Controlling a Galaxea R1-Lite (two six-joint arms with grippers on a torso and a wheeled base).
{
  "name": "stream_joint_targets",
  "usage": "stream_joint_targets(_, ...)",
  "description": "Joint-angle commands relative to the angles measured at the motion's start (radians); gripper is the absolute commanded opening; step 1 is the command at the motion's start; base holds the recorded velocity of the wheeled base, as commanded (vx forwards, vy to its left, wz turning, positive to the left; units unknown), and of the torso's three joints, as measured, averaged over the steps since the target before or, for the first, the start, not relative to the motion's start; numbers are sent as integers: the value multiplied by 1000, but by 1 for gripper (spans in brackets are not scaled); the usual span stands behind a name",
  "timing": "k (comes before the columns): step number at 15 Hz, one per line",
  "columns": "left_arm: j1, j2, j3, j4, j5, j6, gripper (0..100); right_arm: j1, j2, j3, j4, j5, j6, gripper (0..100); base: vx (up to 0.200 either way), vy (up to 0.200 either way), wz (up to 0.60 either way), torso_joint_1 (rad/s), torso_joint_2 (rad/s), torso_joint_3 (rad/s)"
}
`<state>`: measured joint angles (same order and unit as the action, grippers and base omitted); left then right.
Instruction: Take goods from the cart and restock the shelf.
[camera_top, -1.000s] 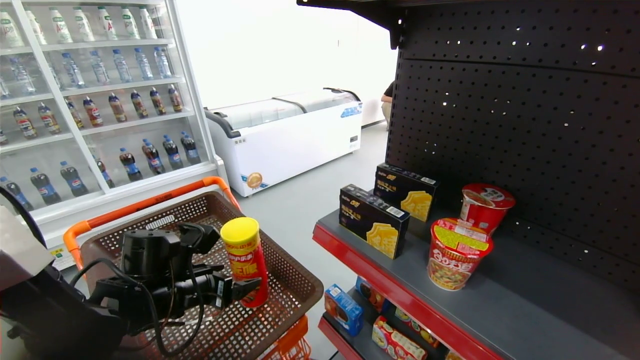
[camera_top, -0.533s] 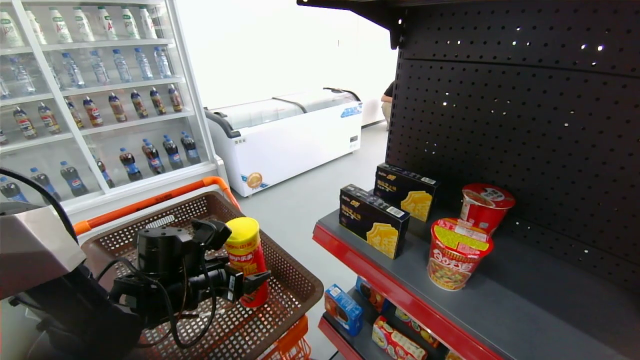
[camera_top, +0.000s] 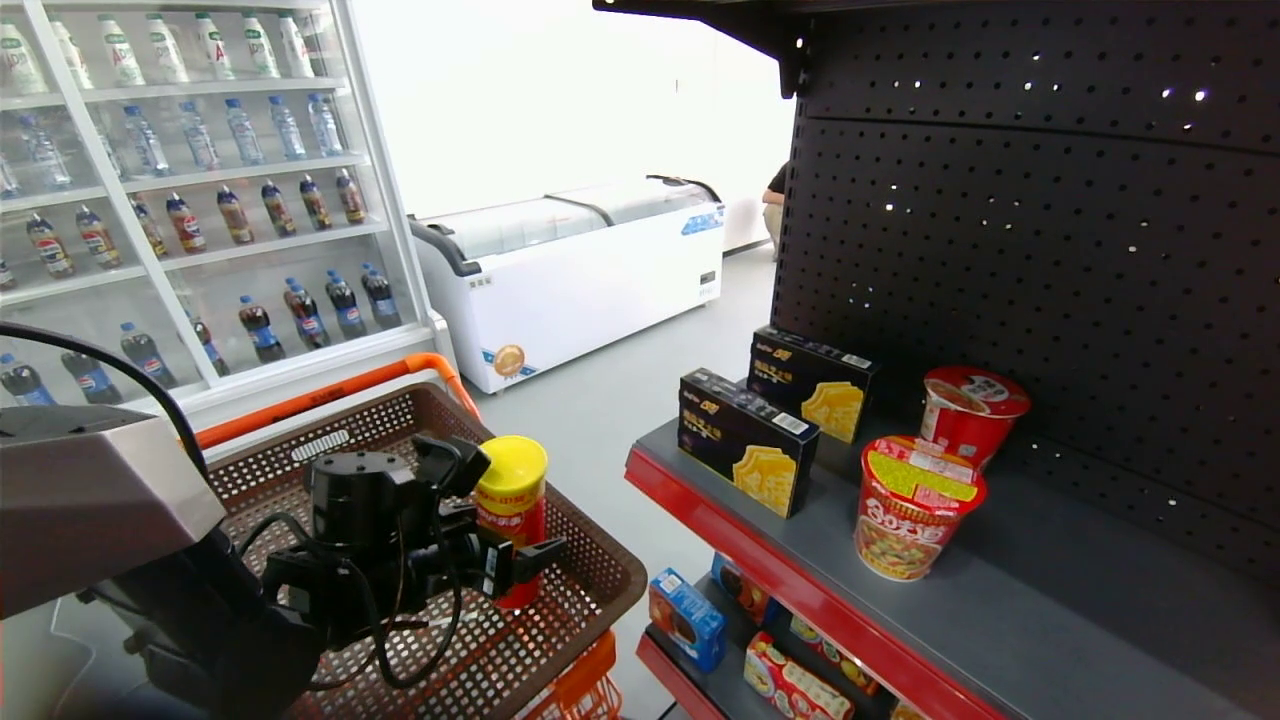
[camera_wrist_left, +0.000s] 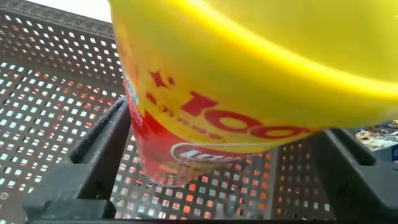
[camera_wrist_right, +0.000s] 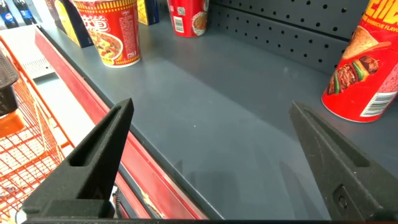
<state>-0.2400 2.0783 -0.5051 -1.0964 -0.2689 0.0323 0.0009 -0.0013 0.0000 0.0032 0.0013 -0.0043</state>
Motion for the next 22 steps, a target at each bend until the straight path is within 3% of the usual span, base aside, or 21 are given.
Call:
stream_joint_targets(1, 7, 2, -4, 0, -1, 0, 100, 1, 1, 0, 0, 0, 0, 100, 0, 0, 0, 0, 0, 0)
stream_joint_targets(2, 7, 2, -4, 0, -1, 0, 0, 1, 1, 0, 0, 0, 0, 100, 0, 0, 0, 0, 0, 0)
stream_joint_targets(8, 13, -17, -6, 18, 19, 26, 0, 1, 1, 0, 0, 0, 0, 100, 0, 0, 0, 0, 0, 0)
stream_joint_targets(10, 1, -87, 2, 23, 34, 9, 0, 1, 1, 0, 0, 0, 0, 100, 0, 0, 0, 0, 0, 0)
stream_joint_targets(11, -7, -136, 10, 52, 43, -25, 0, 1, 1, 0, 0, 0, 0, 100, 0, 0, 0, 0, 0, 0)
stream_joint_targets(12, -1, -192, 14, 113, 47, -43, 0, 1, 1, 0, 0, 0, 0, 100, 0, 0, 0, 0, 0, 0)
stream_joint_targets(16, 38, -437, 0, 374, 56, -48, 0, 1, 1, 0, 0, 0, 0, 100, 0, 0, 0, 0, 0, 0)
stream_joint_targets(18, 61, -540, -1, 440, 63, -52, 0, 1, 1, 0, 0, 0, 0, 100, 0, 0, 0, 0, 0, 0)
stream_joint_targets(20, 61, -704, -20, 638, 82, -100, 0, 1, 1, 0, 0, 0, 0, 100, 0, 0, 0, 0, 0, 0)
stream_joint_targets(22, 56, -816, -16, 770, 80, -112, 0, 1, 1, 0, 0, 0, 0, 100, 0, 0, 0, 0, 0, 0)
